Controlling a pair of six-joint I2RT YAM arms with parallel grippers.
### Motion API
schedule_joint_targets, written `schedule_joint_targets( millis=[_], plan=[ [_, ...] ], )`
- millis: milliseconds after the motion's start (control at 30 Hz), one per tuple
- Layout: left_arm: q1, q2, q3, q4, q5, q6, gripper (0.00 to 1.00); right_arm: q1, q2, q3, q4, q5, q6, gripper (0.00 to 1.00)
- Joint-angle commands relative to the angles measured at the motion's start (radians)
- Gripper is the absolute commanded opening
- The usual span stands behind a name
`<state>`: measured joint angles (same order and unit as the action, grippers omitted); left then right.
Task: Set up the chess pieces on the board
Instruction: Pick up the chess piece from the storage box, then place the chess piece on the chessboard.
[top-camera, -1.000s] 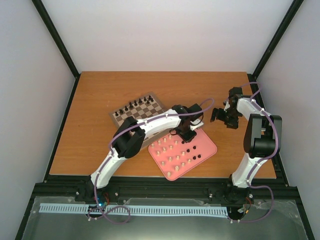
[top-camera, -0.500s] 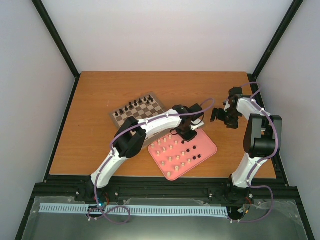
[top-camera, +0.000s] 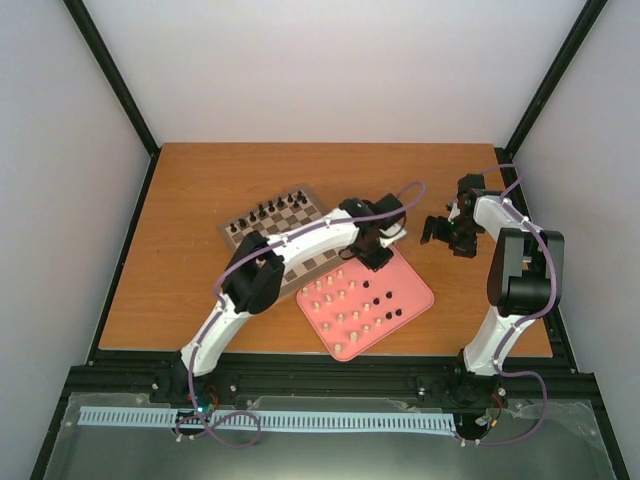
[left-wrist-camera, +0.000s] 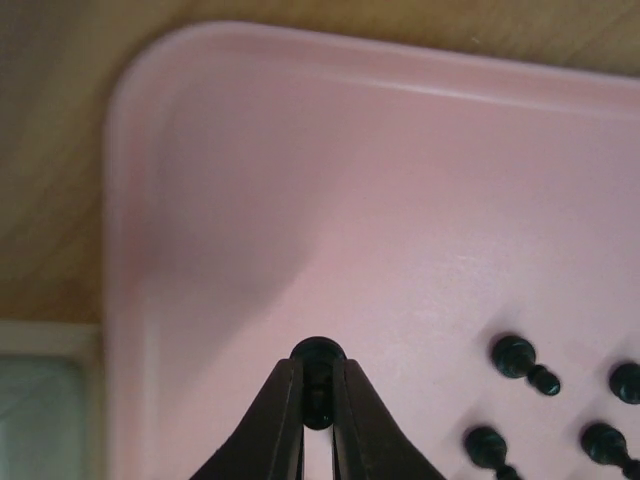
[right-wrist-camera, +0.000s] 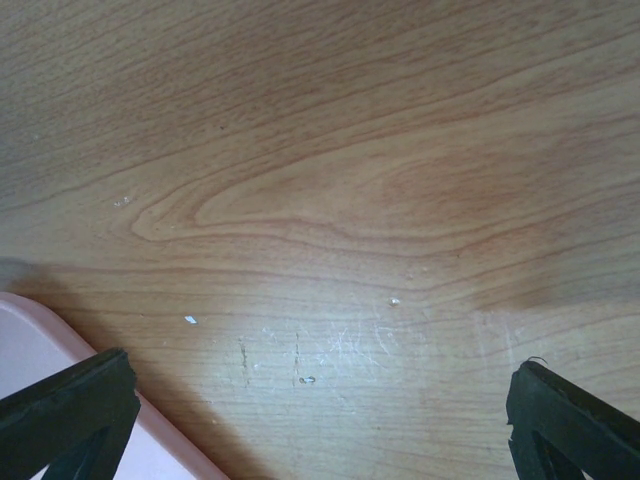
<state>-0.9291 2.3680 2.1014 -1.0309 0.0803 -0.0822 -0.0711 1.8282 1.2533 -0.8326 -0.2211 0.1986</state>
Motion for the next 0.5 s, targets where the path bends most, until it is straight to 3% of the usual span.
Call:
schedule_joint_targets(
  millis=[0, 200, 467],
  plan=[
    [0.112, -0.122, 0.032, -0.035, -0.054, -0.040, 0.01, 0.005, -0.032, -0.013, 0.017, -0.005, -0.009, 1.00],
    [0.301, -0.209, -0.110, -0.005, -0.130, -0.038, 0.02, 0.005, -0.017, -0.008, 0.021, -0.015, -0.007, 1.00],
    [0.482, -0.175, -0.160, 0.041, -0.170, -0.035, 0.01, 0.005, -0.007, 0.000, 0.016, -0.012, -0.008, 1.00]
  ],
)
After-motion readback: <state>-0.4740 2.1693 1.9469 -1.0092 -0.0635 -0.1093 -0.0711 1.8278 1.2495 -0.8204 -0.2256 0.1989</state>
